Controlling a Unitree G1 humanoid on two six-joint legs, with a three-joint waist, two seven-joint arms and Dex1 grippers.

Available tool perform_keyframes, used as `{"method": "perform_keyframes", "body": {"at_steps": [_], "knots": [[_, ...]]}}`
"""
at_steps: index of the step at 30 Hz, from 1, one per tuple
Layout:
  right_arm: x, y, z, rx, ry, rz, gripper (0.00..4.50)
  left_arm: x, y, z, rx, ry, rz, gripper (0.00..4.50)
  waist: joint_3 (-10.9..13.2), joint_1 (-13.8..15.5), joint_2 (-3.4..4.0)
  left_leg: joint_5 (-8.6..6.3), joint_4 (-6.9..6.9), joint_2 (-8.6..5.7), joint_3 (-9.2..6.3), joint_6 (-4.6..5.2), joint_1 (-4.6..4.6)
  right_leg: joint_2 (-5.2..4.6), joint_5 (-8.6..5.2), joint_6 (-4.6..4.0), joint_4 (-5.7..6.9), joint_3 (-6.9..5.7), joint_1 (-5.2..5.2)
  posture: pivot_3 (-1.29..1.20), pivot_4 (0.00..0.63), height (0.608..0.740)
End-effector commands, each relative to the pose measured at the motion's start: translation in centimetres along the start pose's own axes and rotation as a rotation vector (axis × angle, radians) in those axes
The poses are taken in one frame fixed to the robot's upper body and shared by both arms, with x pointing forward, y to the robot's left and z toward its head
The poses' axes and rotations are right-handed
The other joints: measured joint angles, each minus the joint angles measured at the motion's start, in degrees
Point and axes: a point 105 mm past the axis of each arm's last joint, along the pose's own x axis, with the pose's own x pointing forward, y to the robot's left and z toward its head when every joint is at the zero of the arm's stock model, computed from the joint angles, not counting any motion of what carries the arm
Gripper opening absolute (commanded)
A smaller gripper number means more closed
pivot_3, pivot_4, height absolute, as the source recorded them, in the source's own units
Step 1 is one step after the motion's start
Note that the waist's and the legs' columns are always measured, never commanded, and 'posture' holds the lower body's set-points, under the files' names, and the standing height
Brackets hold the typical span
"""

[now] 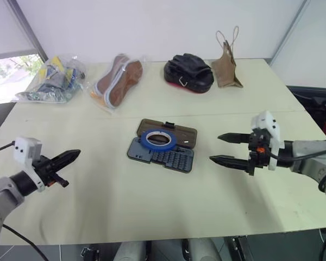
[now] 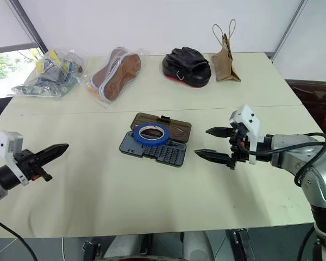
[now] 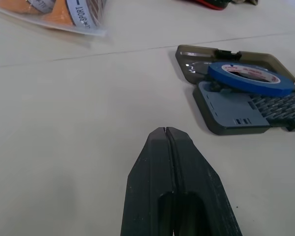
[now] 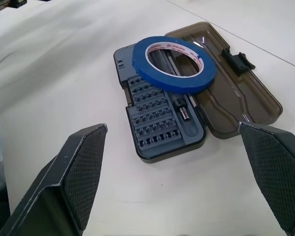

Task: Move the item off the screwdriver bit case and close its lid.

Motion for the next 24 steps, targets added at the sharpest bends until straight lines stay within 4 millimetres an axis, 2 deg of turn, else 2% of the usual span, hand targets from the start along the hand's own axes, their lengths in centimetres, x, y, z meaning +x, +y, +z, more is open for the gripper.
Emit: {"method": "perform_keyframes", "body": {"at_steps": [1, 9, 24], "knots": [[-0.1, 0.3, 0.9, -0.049, -0.021, -0.019, 4.44, 0.2, 0.5, 1.2, 0.065, -0.020, 0.002, 0.00, 0.00, 0.01, 0.00, 0.00, 0.00, 0.00, 0.00, 0.00, 0.00, 0.00, 0.00, 0.00, 0.00, 0.00, 0.00, 0.00, 0.150, 0.740], [0.7, 0.2, 0.7, -0.084, -0.016, -0.076, 4.44, 1.1, 0.6, 1.5, 0.047, -0.026, -0.034, 0.00, 0.02, -0.09, -0.03, 0.00, -0.01, -0.01, 0.01, 0.00, -0.01, 0.00, 0.01, 0.01, 0.00, 0.02, -0.02, 0.00, 0.150, 0.740], [1.2, 0.3, 0.8, -0.116, -0.011, -0.070, 4.44, 1.5, 0.2, 1.3, 0.062, 0.000, -0.077, 0.00, 0.04, -0.08, -0.01, 0.00, -0.01, -0.01, 0.01, 0.00, -0.01, 0.00, 0.01, 0.00, 0.00, 0.02, -0.02, 0.00, 0.150, 0.740]]}}
